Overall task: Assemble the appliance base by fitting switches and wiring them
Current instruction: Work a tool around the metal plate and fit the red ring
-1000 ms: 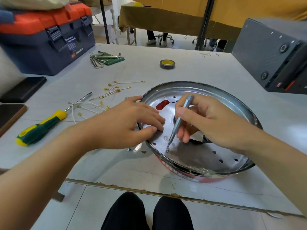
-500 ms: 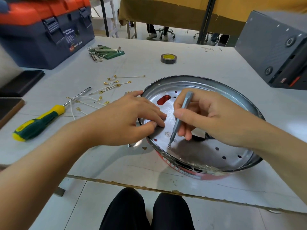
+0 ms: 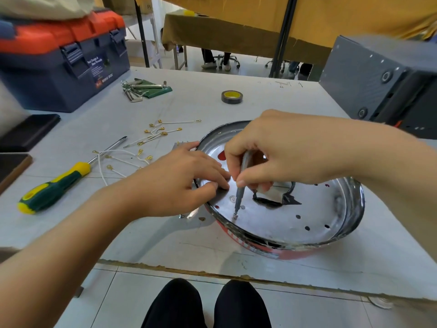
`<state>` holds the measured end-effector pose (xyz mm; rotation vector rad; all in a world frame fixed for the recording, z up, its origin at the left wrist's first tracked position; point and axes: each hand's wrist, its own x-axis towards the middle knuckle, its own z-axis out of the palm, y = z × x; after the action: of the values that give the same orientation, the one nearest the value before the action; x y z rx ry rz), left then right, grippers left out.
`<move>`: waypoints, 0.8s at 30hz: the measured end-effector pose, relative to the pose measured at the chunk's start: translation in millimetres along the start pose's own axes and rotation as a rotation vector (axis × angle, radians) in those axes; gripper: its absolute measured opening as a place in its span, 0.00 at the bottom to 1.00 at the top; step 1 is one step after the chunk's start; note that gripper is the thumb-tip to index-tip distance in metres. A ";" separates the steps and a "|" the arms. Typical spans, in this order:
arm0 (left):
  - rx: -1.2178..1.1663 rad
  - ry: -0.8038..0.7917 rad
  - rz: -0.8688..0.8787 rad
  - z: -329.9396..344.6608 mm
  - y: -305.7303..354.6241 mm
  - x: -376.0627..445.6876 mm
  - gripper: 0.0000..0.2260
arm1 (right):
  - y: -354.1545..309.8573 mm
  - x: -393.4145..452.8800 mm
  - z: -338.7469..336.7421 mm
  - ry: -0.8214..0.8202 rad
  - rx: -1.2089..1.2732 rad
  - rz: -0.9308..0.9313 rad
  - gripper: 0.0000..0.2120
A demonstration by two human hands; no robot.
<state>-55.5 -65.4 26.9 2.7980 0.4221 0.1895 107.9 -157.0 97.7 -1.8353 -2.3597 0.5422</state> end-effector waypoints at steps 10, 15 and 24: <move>-0.069 0.036 0.029 -1.4 4.0 -1.9 0.12 | -11.7 -4.7 5.5 0.006 -0.253 0.006 0.07; -0.073 0.040 0.049 0.1 -0.9 -2.8 0.13 | -14.3 -2.6 5.1 0.001 -0.219 0.027 0.11; -0.086 0.059 0.019 -2.4 0.6 -4.7 0.14 | -23.8 1.7 3.9 -0.015 -0.374 -0.005 0.15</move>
<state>-60.2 -66.6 29.0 2.7184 0.3910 0.2880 84.5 -161.2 101.9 -1.9659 -2.6165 0.1162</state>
